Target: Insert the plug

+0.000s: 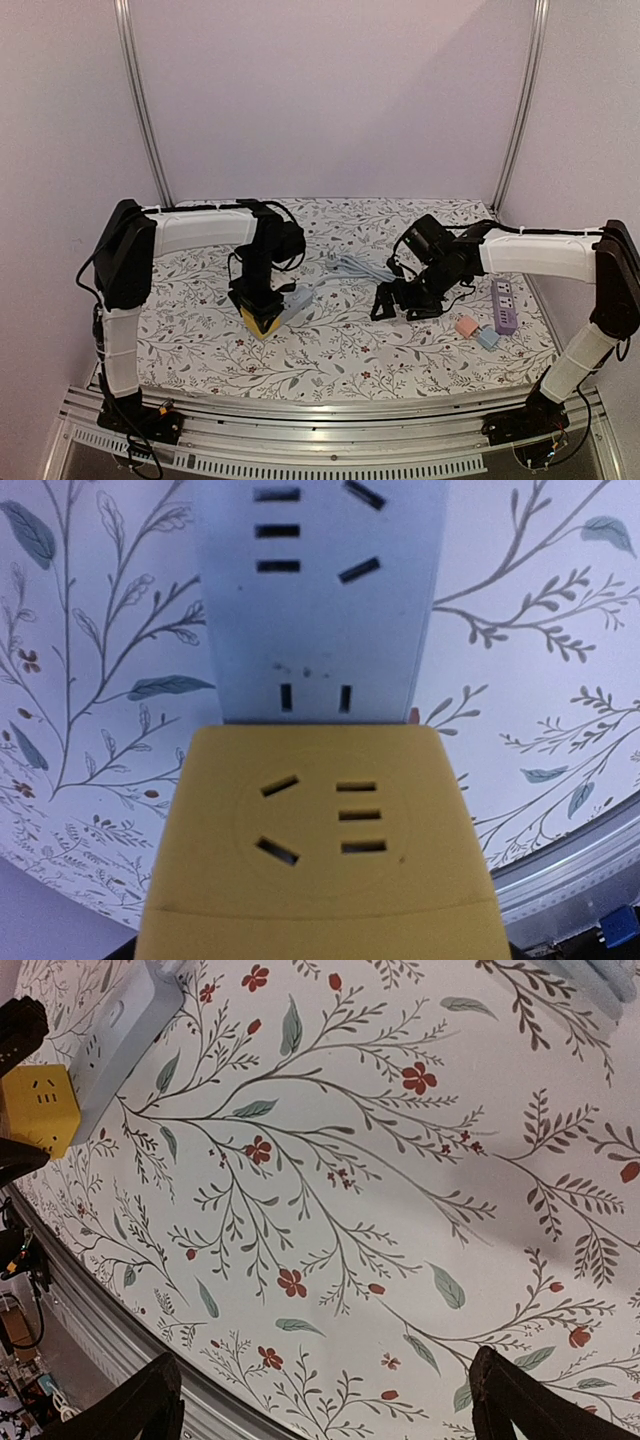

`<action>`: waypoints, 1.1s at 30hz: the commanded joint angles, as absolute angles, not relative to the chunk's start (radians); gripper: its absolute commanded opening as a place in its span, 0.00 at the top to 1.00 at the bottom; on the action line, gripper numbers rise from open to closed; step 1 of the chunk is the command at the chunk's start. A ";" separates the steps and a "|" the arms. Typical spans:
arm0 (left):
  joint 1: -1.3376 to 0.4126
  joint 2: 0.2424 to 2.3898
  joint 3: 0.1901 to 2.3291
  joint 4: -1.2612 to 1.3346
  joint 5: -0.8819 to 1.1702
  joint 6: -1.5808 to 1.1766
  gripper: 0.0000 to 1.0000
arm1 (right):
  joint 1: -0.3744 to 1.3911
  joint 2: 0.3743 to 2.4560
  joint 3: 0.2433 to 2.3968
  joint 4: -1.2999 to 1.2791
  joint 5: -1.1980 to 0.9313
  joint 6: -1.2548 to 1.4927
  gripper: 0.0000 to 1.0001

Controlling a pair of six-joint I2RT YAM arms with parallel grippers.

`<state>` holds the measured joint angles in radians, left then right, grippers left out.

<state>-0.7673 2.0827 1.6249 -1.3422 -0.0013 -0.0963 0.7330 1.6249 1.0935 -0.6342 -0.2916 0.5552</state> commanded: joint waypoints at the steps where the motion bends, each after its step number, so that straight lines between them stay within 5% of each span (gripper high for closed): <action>1: -0.775 2.117 1.563 -1.207 0.003 -0.067 0.88 | 0.741 1.637 1.118 -0.648 -0.287 0.550 0.01; 11: -0.755 2.118 1.543 -1.203 0.010 -0.022 0.89 | 0.741 1.638 1.117 -0.650 -0.292 0.565 0.01; 19: -0.755 2.081 1.550 -1.183 0.023 -0.028 0.76 | 0.743 1.643 1.140 -0.666 -0.291 0.564 0.01; 26: -0.754 2.000 1.542 -1.174 0.003 -0.026 0.55 | 0.747 1.643 1.156 -0.672 -0.287 0.569 0.01; 31: -0.748 1.948 1.539 -1.165 0.003 -0.034 0.30 | 0.757 1.638 1.154 -0.670 -0.284 0.580 0.01; 33: -0.746 1.934 1.538 -1.163 -0.020 -0.038 0.04 | 0.762 1.637 1.153 -0.669 -0.284 0.585 0.01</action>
<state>-0.7544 1.9991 1.5383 -1.2358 0.0040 -0.0418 0.7464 1.6276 1.1358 -0.6598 -0.2909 0.5709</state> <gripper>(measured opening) 0.757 0.989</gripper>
